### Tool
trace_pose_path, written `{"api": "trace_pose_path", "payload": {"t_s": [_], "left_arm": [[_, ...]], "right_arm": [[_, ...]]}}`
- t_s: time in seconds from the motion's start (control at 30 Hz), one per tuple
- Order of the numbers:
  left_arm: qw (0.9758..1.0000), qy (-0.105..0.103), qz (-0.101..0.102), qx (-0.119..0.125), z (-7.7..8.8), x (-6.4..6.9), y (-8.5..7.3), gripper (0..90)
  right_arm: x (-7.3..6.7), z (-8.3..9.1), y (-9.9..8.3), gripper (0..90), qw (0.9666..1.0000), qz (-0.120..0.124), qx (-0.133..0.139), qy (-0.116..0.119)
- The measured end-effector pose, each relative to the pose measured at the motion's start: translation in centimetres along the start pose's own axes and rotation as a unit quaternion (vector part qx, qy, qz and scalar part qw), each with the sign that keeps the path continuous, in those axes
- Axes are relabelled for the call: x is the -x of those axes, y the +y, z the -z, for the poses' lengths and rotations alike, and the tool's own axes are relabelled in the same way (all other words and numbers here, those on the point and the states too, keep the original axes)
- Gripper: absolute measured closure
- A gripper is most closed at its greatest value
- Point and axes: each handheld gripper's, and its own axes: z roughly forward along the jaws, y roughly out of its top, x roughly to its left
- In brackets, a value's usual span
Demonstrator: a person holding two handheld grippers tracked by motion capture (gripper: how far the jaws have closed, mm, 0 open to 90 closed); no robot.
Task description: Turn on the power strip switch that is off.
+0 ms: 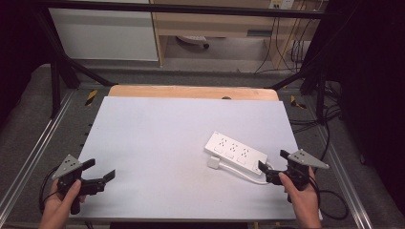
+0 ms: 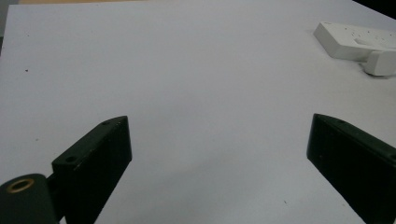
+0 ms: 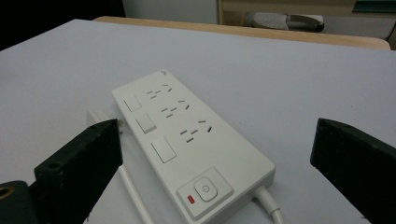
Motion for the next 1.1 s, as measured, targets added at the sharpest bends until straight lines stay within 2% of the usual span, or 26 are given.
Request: {"api": "trace_pose_path", "payload": {"t_s": [0.13, 0.4, 0.6, 0.9, 1.1], "left_arm": [[1.0, 0.0, 0.001, 0.0, 0.0, 0.0, 0.0, 6.5], [1.0, -0.001, 0.0, -0.002, 0.0, 0.0, 0.0, 6.5], [1.0, -0.001, 0.0, -0.003, -0.1, 0.0, 0.0, 6.5], [1.0, 0.001, 0.0, -0.003, -0.1, 0.1, 0.0, 6.5], [1.0, -0.001, 0.0, -0.005, -0.2, 0.1, 0.0, 6.5]], "right_arm": [[-0.5, -0.2, 0.8, 2.9, 0.9999, -0.001, 0.004, 0.01], [-1.5, -1.1, 2.1, 4.1, 0.9997, 0.015, -0.009, 0.017], [-1.8, -1.5, 2.6, 5.0, 0.9995, 0.013, -0.01, 0.026], [-2.1, -2.3, 3.5, 4.9, 0.9994, 0.021, -0.01, 0.025], [-2.4, -2.9, 3.9, 5.3, 0.9991, 0.025, -0.012, 0.033]]}}
